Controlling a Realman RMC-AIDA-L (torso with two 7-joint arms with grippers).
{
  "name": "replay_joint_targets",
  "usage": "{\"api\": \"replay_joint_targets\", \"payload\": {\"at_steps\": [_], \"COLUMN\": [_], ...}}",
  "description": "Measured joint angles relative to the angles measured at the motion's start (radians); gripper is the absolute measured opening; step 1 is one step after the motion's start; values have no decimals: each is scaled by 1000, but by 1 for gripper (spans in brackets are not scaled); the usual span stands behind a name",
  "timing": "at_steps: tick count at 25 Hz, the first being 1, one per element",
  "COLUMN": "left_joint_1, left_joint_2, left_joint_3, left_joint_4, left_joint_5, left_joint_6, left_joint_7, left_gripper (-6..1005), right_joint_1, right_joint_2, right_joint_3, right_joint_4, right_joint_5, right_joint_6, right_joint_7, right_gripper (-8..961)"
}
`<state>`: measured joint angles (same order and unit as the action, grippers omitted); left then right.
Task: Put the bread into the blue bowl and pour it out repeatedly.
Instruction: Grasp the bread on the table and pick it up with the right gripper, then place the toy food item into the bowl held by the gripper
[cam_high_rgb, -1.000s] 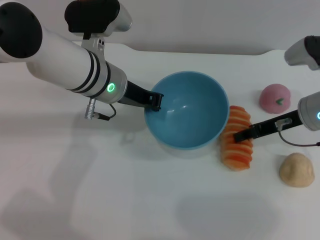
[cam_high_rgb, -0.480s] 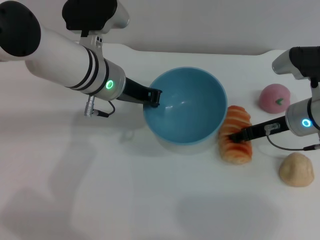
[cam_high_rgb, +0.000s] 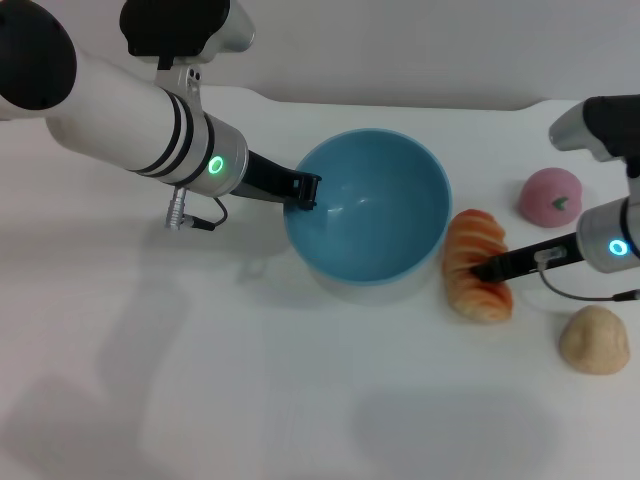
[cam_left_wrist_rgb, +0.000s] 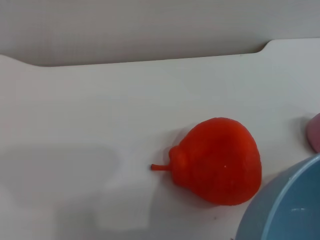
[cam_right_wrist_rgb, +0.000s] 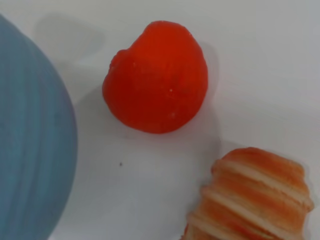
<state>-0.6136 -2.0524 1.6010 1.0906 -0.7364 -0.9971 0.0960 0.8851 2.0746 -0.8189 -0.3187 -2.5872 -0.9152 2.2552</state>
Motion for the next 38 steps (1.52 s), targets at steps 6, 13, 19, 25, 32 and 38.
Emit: {"api": "replay_joint_targets", "payload": {"at_steps": [6,13,19,25,32,38], "left_joint_1": [0,-1,-14,-40,-58,-66], "left_joint_2": [0,-1,-4,-10,-18,-16], "left_joint_3": [0,0,2,33,123,147], "left_joint_4": [-5,-7,-51,-77,-85,-85], "left_joint_5": [0,0,0,-3,-32,-74], "left_joint_6": [2,2,4,18,80,100], "left_joint_7": [1,1,1,0,-15,-16], "left_gripper": [-2,-2,-2,-1,-1,-2], "right_joint_1": [-83,-194,-297,-295,-285,-259], "right_joint_2": [-4,-7,-5,-7,-1,-5], "right_joint_3": [-2,3,-2,-30,-214,-354], "right_joint_4": [-148,-346,-556,-594,-581,-534], "right_joint_5": [102,172,303,523,743,736], "right_joint_6": [-103,-214,-349,-454,-431,-385], "right_joint_7": [-74,-80,-158,-322,-553,-567], "right_gripper": [166,136,123,116,94,91]}}
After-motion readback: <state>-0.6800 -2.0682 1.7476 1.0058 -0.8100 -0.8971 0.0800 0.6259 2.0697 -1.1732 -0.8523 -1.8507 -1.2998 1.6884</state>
